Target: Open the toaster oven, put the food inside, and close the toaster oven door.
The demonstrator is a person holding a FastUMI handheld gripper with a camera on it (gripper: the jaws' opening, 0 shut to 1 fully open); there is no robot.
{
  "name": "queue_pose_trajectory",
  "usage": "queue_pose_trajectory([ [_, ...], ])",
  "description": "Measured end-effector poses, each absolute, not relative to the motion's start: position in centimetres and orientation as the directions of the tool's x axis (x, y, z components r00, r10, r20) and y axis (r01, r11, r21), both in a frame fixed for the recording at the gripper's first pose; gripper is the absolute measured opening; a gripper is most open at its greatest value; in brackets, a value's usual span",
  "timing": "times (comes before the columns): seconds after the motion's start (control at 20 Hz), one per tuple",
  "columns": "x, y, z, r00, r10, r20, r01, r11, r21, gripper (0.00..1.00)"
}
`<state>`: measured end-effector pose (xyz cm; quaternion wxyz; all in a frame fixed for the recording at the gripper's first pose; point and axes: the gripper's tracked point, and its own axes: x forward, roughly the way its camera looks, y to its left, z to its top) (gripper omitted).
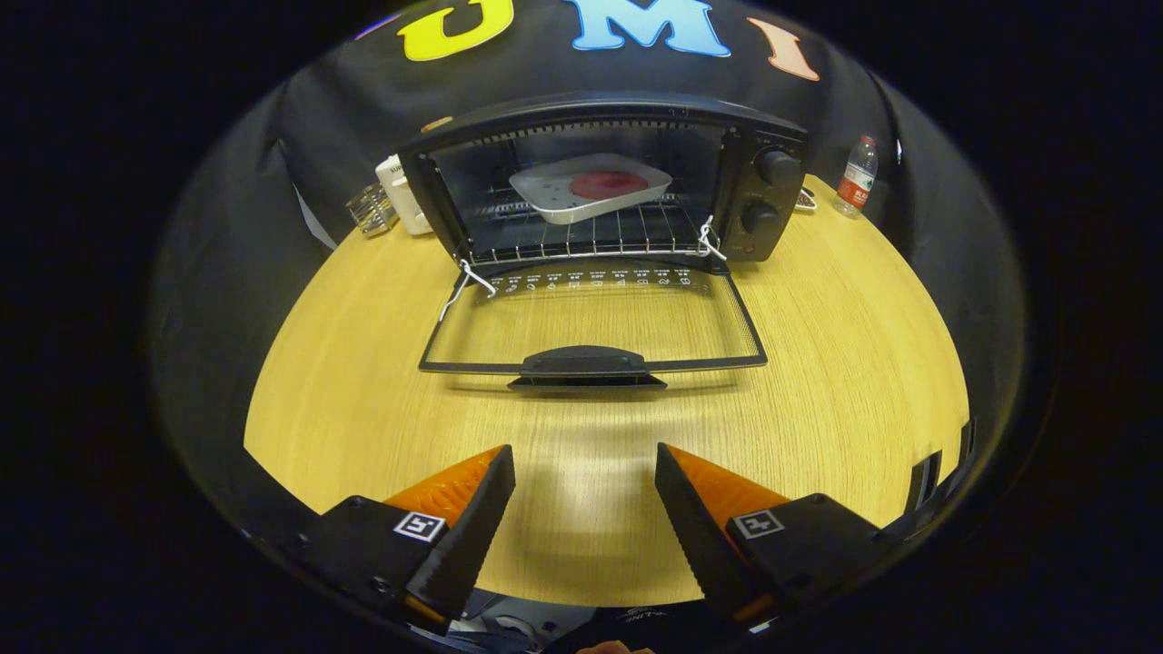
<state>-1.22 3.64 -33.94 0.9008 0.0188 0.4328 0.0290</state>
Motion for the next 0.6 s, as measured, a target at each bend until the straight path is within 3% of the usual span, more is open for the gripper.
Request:
queue_pose_trajectory([
  [0.25,0.7,3.1,-36.1,0.577,-0.005,-0.817,-0.023,0.999,-0.023,0.99],
  [0.6,2.6,4.2,-36.8,0.545,0.004,-0.838,0.008,1.000,0.010,0.99],
])
